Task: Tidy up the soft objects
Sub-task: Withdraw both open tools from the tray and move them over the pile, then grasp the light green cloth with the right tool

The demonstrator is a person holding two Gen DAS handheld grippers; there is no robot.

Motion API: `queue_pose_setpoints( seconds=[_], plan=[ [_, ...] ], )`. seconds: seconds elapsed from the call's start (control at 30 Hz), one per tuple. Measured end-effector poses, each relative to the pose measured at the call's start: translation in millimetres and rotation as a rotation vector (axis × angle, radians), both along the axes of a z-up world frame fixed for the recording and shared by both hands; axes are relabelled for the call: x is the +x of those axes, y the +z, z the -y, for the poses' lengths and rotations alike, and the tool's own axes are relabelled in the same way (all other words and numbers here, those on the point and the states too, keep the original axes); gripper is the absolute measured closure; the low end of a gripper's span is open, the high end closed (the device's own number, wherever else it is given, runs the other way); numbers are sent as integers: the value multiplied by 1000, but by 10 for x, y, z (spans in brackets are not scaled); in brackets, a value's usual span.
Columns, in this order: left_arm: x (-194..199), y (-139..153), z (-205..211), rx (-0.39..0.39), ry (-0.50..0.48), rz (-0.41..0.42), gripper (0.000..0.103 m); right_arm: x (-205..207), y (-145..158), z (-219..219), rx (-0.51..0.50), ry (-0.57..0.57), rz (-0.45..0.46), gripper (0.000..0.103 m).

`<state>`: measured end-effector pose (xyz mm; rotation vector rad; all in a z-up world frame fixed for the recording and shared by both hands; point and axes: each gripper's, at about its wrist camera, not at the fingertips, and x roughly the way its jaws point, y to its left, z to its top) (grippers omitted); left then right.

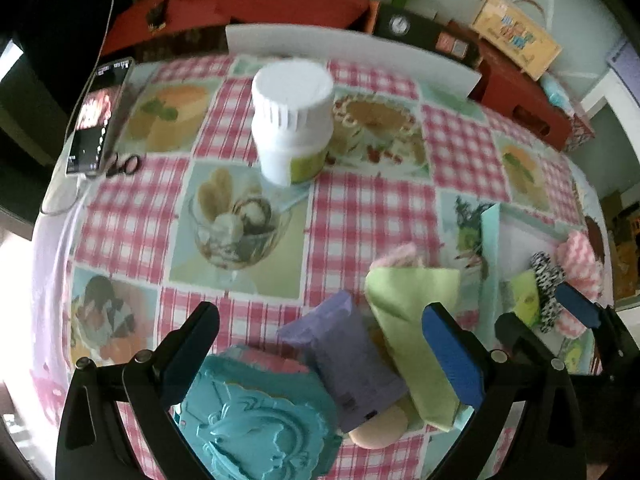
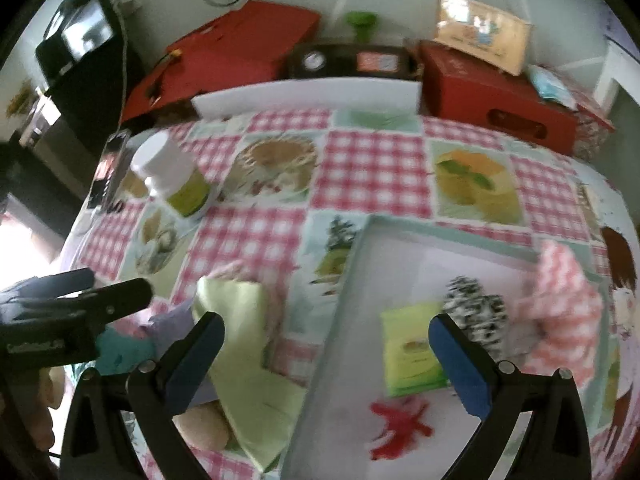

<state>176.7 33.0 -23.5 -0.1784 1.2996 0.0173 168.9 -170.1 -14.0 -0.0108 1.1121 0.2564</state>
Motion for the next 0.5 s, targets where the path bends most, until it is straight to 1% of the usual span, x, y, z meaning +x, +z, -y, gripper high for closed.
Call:
queue_pose_setpoints(
  seconds=[0.07, 0.23, 0.4, 0.47, 0.5],
  plan=[
    [2, -40, 2, 7, -6, -19, 2, -22, -43, -89, 1, 26, -13, 0],
    [15, -83, -13, -2, -16, -36, 2, -49, -153, -260, -17, 80, -44, 0],
    [42, -125, -68, -20, 4, -46, 2, -71, -225, -365, -18, 119, -63, 0],
    [53, -141, -93, -33, 14, -49, 2, -79, -244, -393, -14, 132, -68, 8],
    [55, -147, -99, -36, 18, -51, 2, -81, -252, -406, -10, 141, -71, 10]
  ],
)
